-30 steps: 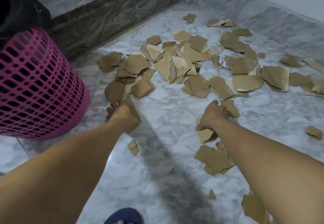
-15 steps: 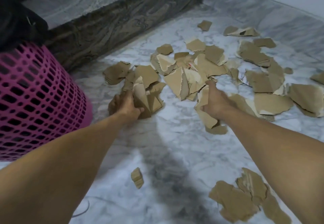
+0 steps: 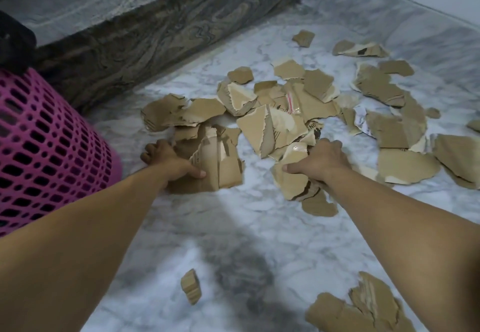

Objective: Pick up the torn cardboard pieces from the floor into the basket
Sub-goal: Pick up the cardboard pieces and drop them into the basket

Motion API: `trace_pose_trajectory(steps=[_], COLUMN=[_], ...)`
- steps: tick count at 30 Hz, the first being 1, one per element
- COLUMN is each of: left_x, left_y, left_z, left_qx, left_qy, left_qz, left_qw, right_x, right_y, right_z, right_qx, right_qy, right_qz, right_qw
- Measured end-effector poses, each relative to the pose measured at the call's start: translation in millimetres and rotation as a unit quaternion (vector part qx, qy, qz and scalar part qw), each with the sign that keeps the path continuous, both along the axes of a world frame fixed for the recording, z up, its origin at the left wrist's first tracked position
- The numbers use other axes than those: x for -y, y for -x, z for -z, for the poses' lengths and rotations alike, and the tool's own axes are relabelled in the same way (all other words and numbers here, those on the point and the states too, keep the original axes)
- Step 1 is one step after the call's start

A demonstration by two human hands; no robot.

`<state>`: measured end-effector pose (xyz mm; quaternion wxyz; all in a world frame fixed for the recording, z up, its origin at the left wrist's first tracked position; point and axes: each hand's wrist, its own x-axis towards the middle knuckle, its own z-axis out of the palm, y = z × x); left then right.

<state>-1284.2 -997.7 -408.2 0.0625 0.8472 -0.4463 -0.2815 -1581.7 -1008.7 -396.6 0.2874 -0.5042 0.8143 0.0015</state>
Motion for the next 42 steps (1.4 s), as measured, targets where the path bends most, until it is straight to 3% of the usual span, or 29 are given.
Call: trace_pose_trajectory(steps=[4, 8, 13, 18, 28, 31, 35, 37, 40, 42], left_x=[-0.7, -2.0, -3.6, -6.1, -20.8, -29.0, -39.0, -42.0, -44.2, -43.3], left_y=[3.9, 12.5, 17.8, 18.7, 44.8, 64.3, 87.8, 99.4, 111.1, 116.6], left_z=[-1.0, -6.7, -15.4, -19.9, -33.0, -30.6, -21.3, -18.3, -16.9, -16.1], left_qx=[-0.154, -0.179, -0.217, -0.209, -0.277, -0.248, -0.155, -0.091, -0.046, -0.058], left_qy=[0.068, 0.080, 0.059, 0.043, -0.004, -0.032, -0.054, -0.033, -0.013, -0.012], left_qz=[-0.025, -0.004, 0.011, 0.031, 0.107, 0.171, 0.238, 0.281, 0.294, 0.282], left_qw=[0.985, 0.981, 0.974, 0.977, 0.955, 0.953, 0.957, 0.955, 0.955, 0.958], right_x=[7.5, 17.3, 22.3, 16.3, 0.5, -11.2, -20.7, -25.2, -36.2, -37.6], right_y=[-9.2, -18.1, -26.4, -24.5, 34.4, 54.5, 81.2, 93.7, 103.2, 117.2], right_z=[-3.8, -8.4, -17.4, -30.2, -54.7, -51.6, -45.0, -39.4, -38.2, -34.0], right_qx=[0.053, 0.093, 0.078, 0.094, 0.166, 0.223, 0.347, 0.399, 0.397, 0.441], right_qy=[0.017, -0.004, -0.043, -0.066, 0.097, 0.196, 0.234, 0.223, 0.224, 0.244], right_qz=[-0.024, -0.059, -0.126, -0.161, -0.017, 0.091, 0.266, 0.293, 0.312, 0.377], right_qw=[0.998, 0.994, 0.988, 0.980, 0.981, 0.951, 0.868, 0.840, 0.834, 0.777])
